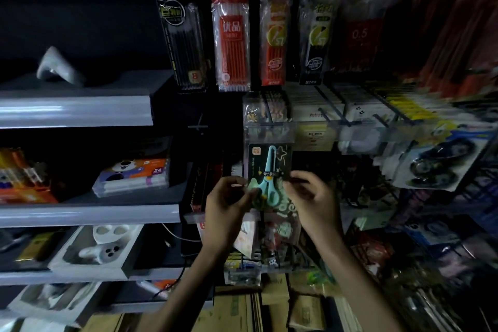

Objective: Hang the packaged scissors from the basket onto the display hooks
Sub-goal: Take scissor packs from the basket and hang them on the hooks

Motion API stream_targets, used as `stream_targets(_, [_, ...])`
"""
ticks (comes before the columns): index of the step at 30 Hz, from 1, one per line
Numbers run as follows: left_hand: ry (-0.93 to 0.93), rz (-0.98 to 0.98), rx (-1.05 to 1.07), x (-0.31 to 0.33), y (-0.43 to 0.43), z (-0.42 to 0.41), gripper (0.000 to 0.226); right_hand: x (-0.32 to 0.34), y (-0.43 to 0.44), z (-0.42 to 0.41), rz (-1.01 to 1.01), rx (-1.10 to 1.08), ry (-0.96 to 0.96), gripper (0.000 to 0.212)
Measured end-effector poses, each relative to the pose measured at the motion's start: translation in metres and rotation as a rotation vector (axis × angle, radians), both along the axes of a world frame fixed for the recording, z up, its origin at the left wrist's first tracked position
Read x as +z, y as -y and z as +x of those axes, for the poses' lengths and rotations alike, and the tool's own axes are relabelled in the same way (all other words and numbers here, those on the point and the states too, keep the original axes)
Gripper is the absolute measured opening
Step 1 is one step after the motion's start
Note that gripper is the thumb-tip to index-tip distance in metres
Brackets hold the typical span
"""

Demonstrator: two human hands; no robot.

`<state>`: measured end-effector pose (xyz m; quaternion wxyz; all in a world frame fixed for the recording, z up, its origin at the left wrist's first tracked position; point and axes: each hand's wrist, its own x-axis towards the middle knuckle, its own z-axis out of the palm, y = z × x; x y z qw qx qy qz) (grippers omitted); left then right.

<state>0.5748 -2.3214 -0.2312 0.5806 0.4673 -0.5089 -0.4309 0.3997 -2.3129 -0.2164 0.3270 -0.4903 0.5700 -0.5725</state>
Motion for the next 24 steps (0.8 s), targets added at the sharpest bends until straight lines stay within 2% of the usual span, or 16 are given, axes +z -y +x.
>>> stream_targets(7, [0.070, -0.113, 0.111, -0.011, -0.011, -0.007, 0.017, -0.025, -0.017, 0.014, -0.043, -0.131, -0.193, 0.038])
stream_targets(11, [0.121, -0.083, 0.111, -0.018, -0.020, -0.009, 0.032, -0.024, -0.020, 0.018, -0.048, -0.163, -0.286, 0.044])
stream_targets(14, [0.173, -0.092, 0.112, -0.024, -0.021, -0.007, 0.038, -0.023, -0.017, 0.021, -0.042, -0.155, -0.280, 0.046])
stream_targets(24, [0.178, -0.115, 0.087, -0.019, 0.000, -0.012, 0.042, -0.008, 0.008, 0.027, -0.028, -0.179, -0.271, 0.047])
